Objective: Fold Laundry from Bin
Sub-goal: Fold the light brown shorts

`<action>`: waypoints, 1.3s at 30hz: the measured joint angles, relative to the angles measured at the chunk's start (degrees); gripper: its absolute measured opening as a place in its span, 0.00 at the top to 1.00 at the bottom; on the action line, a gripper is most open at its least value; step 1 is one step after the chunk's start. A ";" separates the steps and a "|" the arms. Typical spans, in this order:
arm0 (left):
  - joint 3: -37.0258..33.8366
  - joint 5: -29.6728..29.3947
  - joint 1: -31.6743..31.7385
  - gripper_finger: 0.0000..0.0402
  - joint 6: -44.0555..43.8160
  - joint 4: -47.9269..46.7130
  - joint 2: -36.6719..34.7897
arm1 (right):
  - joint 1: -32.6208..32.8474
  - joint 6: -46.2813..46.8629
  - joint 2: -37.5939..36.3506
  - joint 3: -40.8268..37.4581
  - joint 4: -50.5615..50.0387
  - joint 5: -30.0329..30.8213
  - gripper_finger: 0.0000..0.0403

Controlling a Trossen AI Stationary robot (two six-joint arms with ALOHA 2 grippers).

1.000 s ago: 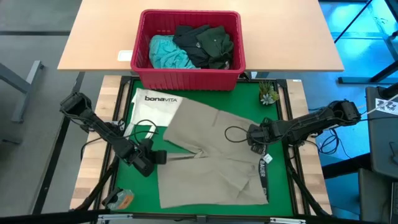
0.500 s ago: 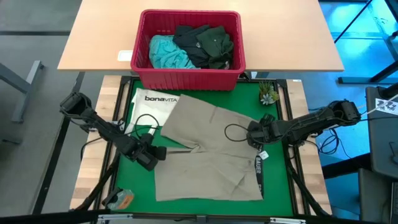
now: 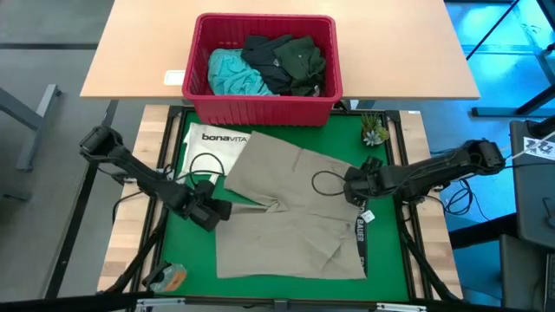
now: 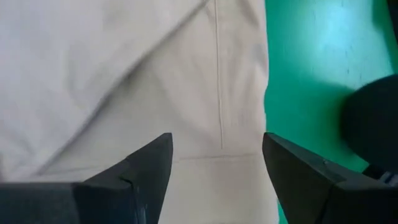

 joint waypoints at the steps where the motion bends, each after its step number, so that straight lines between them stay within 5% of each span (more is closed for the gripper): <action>1: 0.00 0.16 -0.12 0.70 0.31 -0.06 -0.50 | -0.01 -0.01 -0.81 0.44 -0.73 -0.02 0.38; 5: 0.00 0.05 -1.15 0.71 1.83 0.37 -2.55 | 0.01 -0.01 -4.10 3.06 -4.38 -2.05 0.38; 8: 0.00 -1.79 -2.55 0.72 8.30 3.91 -3.72 | 1.37 0.40 -6.80 5.70 -6.95 -9.25 0.38; 14: 0.00 -3.85 -5.32 0.73 25.60 22.54 -4.06 | 10.66 10.68 -10.63 8.81 -1.11 -23.55 0.38; 22: 0.00 -4.02 -9.50 0.73 36.31 40.14 -3.05 | 24.92 18.04 -9.45 8.81 17.63 -17.93 0.38; 25: 0.02 -5.11 -10.84 0.73 36.30 43.08 -2.18 | 25.12 16.80 -9.08 8.81 19.35 -16.62 0.38; 32: 0.00 -6.75 -11.67 0.73 38.57 57.93 4.87 | 22.92 9.85 -7.90 8.76 18.56 -24.44 0.38; 39: 7.77 -0.85 -11.52 0.73 40.87 62.39 13.52 | 22.88 6.35 -4.99 8.79 18.53 -28.87 0.38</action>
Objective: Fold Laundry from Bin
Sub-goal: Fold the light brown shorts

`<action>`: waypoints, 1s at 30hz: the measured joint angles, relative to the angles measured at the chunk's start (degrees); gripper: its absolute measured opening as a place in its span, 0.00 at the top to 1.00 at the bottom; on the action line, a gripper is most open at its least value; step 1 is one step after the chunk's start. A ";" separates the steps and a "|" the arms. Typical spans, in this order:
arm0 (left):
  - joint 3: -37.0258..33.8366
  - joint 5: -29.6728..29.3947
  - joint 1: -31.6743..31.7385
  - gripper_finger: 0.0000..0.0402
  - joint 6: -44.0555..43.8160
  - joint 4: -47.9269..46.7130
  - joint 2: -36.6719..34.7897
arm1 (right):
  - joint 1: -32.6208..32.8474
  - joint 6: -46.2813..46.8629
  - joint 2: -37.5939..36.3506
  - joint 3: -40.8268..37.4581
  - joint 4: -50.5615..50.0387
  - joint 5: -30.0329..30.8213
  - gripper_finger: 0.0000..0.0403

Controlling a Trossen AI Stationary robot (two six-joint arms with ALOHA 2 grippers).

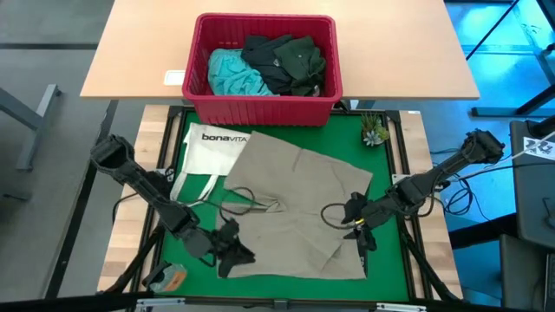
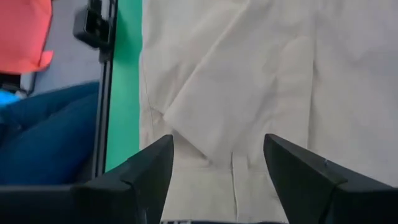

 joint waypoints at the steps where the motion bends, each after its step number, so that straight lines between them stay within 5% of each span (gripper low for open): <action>1: 1.78 1.51 0.00 0.73 0.00 -0.40 1.33 | 0.74 0.90 0.62 0.00 0.17 -1.15 0.38; 12: 18.17 11.50 -0.02 0.73 -0.22 -26.65 10.34 | 18.73 19.01 4.86 0.00 -0.66 2.99 0.38; 20: 18.79 15.38 -2.45 0.73 -0.26 -31.52 13.15 | 28.59 27.87 9.64 0.00 -1.12 7.77 0.38; 30: 18.77 16.30 -4.83 0.73 -2.08 -40.85 13.58 | 31.96 28.32 16.60 0.00 6.71 8.51 0.38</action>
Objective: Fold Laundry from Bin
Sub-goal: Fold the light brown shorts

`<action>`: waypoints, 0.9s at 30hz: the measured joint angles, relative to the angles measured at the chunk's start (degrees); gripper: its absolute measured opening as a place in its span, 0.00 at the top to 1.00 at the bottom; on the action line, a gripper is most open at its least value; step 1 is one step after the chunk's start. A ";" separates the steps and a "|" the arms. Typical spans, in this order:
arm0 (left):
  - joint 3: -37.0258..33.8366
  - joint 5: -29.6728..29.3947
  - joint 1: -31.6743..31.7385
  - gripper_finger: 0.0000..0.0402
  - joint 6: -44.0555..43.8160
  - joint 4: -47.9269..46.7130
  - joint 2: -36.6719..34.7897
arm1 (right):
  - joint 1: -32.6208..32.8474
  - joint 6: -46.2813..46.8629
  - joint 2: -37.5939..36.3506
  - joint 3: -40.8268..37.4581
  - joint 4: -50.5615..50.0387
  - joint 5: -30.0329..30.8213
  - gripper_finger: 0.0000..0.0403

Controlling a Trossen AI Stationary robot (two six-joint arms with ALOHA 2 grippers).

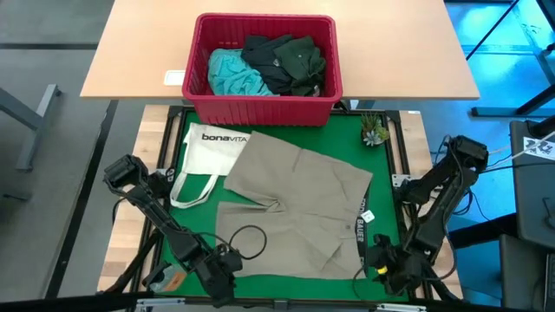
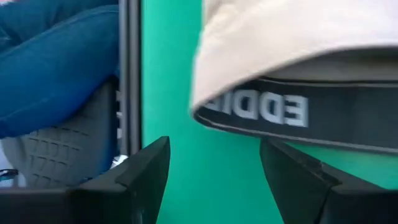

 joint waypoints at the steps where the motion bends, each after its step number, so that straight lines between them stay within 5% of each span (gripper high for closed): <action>1: -0.01 -0.03 0.01 0.73 0.00 -0.32 0.11 | -0.08 -0.04 0.43 0.00 0.99 -0.06 0.38; 27: -0.01 -2.72 -0.15 0.73 7.14 -4.62 0.59 | -0.12 -1.58 5.42 0.00 4.28 4.32 0.38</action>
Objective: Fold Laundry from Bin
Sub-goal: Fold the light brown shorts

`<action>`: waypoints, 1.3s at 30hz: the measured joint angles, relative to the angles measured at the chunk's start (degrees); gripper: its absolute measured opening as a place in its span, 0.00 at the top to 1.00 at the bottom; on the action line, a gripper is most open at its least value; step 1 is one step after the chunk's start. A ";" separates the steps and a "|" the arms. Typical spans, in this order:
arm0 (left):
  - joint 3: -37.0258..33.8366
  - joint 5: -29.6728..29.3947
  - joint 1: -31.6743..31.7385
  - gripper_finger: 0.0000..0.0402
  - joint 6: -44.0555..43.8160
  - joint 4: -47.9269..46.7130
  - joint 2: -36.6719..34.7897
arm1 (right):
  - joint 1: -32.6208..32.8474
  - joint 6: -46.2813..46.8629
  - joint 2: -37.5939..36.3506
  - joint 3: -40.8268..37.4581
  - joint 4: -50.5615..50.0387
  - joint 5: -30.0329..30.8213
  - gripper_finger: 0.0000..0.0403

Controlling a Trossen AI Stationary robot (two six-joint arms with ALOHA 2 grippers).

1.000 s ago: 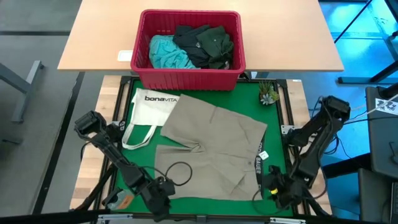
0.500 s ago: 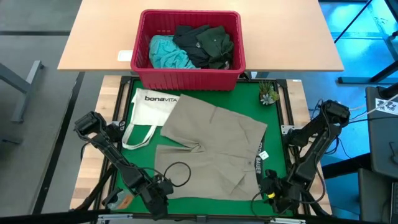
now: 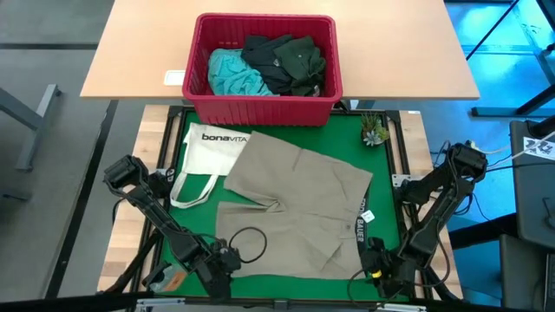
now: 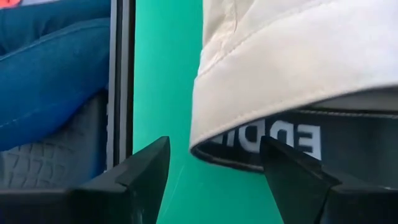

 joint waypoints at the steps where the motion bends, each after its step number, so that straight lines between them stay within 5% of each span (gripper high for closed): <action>1: 0.00 -0.48 0.00 0.73 0.14 -0.03 0.37 | 0.00 0.01 0.00 0.00 0.02 0.66 0.38; 13: 0.22 1.76 -0.04 0.73 0.62 1.15 6.39 | 0.00 0.34 0.00 0.00 0.13 3.57 0.40; 25: 0.12 1.55 0.01 0.98 0.37 1.00 6.57 | 0.00 1.65 0.00 0.00 -0.04 3.48 0.76; 30: 0.06 1.61 0.00 0.99 -1.60 1.12 6.40 | 0.00 1.65 0.00 0.00 0.34 3.48 0.96; 39: 4.85 5.93 -0.18 1.00 -2.78 -3.51 3.12 | -0.02 1.76 0.00 2.61 0.93 -0.18 0.98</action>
